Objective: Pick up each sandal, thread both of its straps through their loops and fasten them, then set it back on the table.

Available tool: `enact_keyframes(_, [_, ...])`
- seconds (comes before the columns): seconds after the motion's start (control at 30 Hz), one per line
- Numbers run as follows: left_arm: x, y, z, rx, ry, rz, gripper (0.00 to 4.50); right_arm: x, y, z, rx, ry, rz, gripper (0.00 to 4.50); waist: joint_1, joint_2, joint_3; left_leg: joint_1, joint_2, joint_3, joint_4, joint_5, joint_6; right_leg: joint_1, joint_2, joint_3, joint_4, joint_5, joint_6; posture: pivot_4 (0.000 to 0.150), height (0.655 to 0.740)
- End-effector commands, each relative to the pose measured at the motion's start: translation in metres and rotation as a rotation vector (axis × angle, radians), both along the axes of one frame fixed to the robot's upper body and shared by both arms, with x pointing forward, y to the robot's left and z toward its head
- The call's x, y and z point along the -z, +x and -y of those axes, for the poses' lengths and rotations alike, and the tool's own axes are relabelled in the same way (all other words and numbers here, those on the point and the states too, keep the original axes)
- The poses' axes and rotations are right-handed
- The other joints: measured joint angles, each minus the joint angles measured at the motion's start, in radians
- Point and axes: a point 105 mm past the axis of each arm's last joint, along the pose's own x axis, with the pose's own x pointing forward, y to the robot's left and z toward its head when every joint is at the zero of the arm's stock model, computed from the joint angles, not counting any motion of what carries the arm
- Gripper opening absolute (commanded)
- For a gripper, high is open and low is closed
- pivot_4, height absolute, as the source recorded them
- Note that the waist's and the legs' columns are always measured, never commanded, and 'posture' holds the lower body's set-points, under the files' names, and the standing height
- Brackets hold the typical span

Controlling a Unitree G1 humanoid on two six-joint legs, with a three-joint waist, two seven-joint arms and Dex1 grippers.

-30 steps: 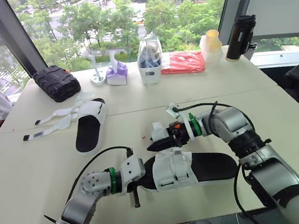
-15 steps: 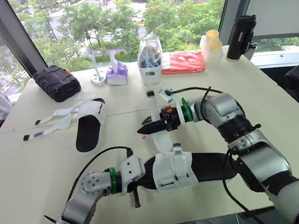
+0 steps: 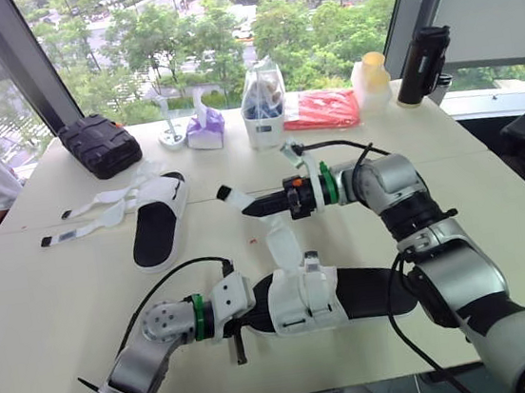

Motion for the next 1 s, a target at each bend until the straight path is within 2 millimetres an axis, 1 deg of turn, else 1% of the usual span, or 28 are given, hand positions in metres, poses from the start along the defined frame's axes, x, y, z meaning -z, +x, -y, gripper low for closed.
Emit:
enact_keyframes(0.03, [0.05, -0.021, -0.002, 0.008, 0.125, -0.17, 0.0, -0.025, -0.006, -0.002, -0.04, 0.057, 0.06, 0.06, 0.0, 0.0, 0.0, 0.0, 0.0, 0.0, 0.0, 0.0, 0.0, 0.0, 0.0, 0.0, 0.0, 0.0, 0.0, 0.15, 0.74])
enact_keyframes(0.1, [0.051, -0.021, -0.002, 0.012, 0.125, -0.17, 0.0, -0.03, -0.012, 0.002, -0.049, 0.065, 0.077, 0.06, 0.001, 0.0, 0.0, 0.0, 0.0, 0.0, 0.0, 0.0, 0.0, 0.0, 0.0, 0.0, 0.0, 0.0, 0.0, 0.15, 0.74])
enact_keyframes(0.17, [0.051, -0.022, -0.001, 0.015, 0.125, -0.171, 0.0, -0.039, -0.024, 0.009, -0.072, 0.081, 0.106, 0.06, 0.003, 0.0, 0.0, 0.0, 0.0, -0.001, 0.0, 0.0, 0.0, 0.0, 0.0, 0.0, 0.0, 0.0, 0.0, 0.15, 0.74])
enact_keyframes(0.23, [0.051, -0.022, 0.0, 0.016, 0.125, -0.172, 0.0, -0.043, -0.032, 0.012, -0.084, 0.09, 0.116, 0.06, 0.003, 0.0, 0.0, -0.001, 0.0, -0.001, 0.0, 0.0, 0.0, 0.0, -0.001, -0.001, 0.0, 0.0, 0.0, 0.15, 0.74])
enact_keyframes(0.27, [0.052, -0.022, 0.0, 0.016, 0.124, -0.173, 0.0, -0.043, -0.045, 0.017, -0.111, 0.091, 0.125, 0.06, 0.001, 0.0, 0.0, -0.001, -0.001, -0.001, 0.0, 0.0, 0.0, 0.0, -0.001, -0.001, 0.0, 0.0, 0.0, 0.15, 0.74])
enact_keyframes(0.37, [0.052, -0.022, 0.0, 0.017, 0.122, -0.177, 0.0, -0.035, -0.08, 0.027, -0.195, 0.056, 0.152, 0.06, 0.005, 0.0, 0.0, -0.004, -0.001, -0.004, 0.0, 0.0, 0.0, -0.001, -0.002, -0.003, -0.001, 0.0, 0.0, 0.15, 0.74])
enact_keyframes(0.4, [0.052, -0.022, 0.0, 0.017, 0.121, -0.178, 0.0, -0.033, -0.086, 0.028, -0.209, 0.05, 0.158, 0.06, 0.005, 0.0, 0.0, -0.005, -0.001, -0.004, 0.0, 0.0, 0.0, -0.001, -0.002, -0.003, -0.002, 0.0, 0.0, 0.15, 0.74])
enact_keyframes(0.5, [0.052, -0.022, -0.001, 0.022, 0.123, -0.18, 0.0, 0.0, -0.11, 0.036, -0.259, -0.067, 0.233, 0.06, 0.007, 0.0, 0.0, -0.005, -0.001, -0.004, 0.0, 0.0, 0.0, -0.001, -0.003, -0.004, -0.003, -0.001, 0.002, 0.15, 0.74])
enact_keyframes(0.53, [0.052, -0.022, -0.001, 0.025, 0.124, -0.181, 0.0, 0.008, -0.116, 0.036, -0.277, -0.091, 0.256, 0.06, 0.006, 0.0, -0.001, -0.005, -0.001, -0.004, 0.0, 0.0, 0.0, 0.0, -0.003, -0.004, -0.005, -0.001, 0.002, 0.15, 0.74])
enact_keyframes(0.57, [0.052, -0.022, -0.001, 0.027, 0.125, -0.182, 0.0, 0.012, -0.12, 0.036, -0.284, -0.085, 0.272, 0.06, 0.003, 0.0, -0.001, -0.005, -0.001, -0.004, 0.0, 0.0, 0.0, 0.001, -0.003, -0.004, -0.007, -0.002, 0.003, 0.15, 0.74])
enact_keyframes(0.67, [0.052, -0.022, -0.002, 0.033, 0.128, -0.186, 0.0, 0.023, -0.12, 0.035, -0.288, -0.116, 0.386, 0.06, 0.002, 0.0, -0.001, -0.005, -0.001, -0.003, 0.0, 0.0, 0.0, 0.002, -0.003, -0.004, -0.009, 0.0, 0.007, 0.15, 0.74])
enact_keyframes(0.73, [0.052, -0.023, -0.004, 0.034, 0.13, -0.192, 0.0, 0.033, -0.121, 0.036, -0.319, -0.167, 0.451, 0.06, 0.002, 0.0, -0.001, -0.005, -0.001, -0.003, 0.0, 0.0, 0.0, 0.003, -0.003, -0.004, -0.011, 0.0, 0.008, 0.15, 0.74])
enact_keyframes(0.8, [0.052, -0.024, -0.005, 0.036, 0.133, -0.196, 0.0, 0.047, -0.125, 0.038, -0.379, -0.23, 0.524, 0.06, 0.003, 0.0, -0.001, -0.005, -0.001, -0.004, 0.0, 0.0, 0.001, 0.003, -0.003, -0.004, -0.011, 0.0, 0.008, 0.15, 0.74])
enact_keyframes(1.0, [0.052, -0.029, -0.008, 0.043, 0.139, -0.206, 0.0, 0.074, -0.135, 0.044, -0.549, -0.319, 0.63, 0.06, 0.0, 0.0, -0.001, -0.005, -0.001, -0.004, 0.0, -0.001, 0.002, 0.004, -0.002, -0.005, -0.012, 0.0, 0.008, 0.15, 0.74])
